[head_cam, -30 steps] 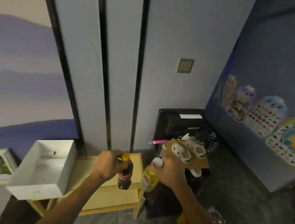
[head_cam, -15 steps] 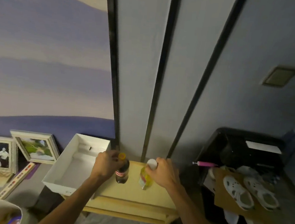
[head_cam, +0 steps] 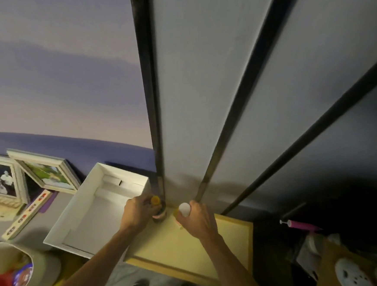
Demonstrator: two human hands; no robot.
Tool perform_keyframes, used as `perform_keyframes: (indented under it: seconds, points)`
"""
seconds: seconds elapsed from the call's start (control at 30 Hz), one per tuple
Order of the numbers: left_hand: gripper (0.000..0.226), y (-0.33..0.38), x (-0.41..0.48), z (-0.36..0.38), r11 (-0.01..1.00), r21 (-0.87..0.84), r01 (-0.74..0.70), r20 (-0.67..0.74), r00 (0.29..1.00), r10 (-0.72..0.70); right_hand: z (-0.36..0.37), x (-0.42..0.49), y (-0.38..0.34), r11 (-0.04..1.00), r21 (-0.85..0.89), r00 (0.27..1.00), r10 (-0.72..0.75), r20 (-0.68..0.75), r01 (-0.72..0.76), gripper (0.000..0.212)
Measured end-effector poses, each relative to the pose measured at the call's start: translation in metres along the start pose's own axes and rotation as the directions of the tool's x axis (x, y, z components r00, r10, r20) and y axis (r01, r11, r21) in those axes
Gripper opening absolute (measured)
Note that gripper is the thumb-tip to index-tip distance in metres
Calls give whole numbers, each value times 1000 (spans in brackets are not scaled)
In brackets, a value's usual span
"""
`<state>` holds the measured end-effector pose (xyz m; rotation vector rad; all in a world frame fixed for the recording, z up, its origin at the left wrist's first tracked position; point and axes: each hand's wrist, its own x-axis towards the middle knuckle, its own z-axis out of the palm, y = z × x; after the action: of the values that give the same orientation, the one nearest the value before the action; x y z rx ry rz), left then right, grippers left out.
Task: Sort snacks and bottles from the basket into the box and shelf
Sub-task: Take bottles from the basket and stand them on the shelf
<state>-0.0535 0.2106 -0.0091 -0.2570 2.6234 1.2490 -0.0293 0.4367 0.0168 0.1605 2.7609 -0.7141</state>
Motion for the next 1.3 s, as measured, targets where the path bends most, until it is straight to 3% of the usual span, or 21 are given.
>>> perform_keyframes:
  seconds: [0.23,0.63,0.9,1.1,1.2,1.3]
  points:
    - [13,8,26,-4,1000,2,-30,35,999,30,21,26,-12,1000,20,999,12,35,-13,46]
    - [25,14,23,-13,987,134,-86,141,988,67,21,24,-14,1000,-5,999,27,34,-27,43]
    - [44,25,16,-25,969,220,-114,167,983,78,8,13,-13,999,-17,999,28,22,-28,56]
    - [74,74,-11,-60,925,288,-248,85,969,233,-39,-14,-12,999,27,987,35,-159,-31,98]
    - [99,96,-23,-80,898,304,-319,88,948,307,-73,-37,-19,998,31,963,63,-264,-57,101]
    - [93,114,-29,-92,856,317,-409,127,912,389,-102,-70,-29,990,62,918,139,-371,-125,102]
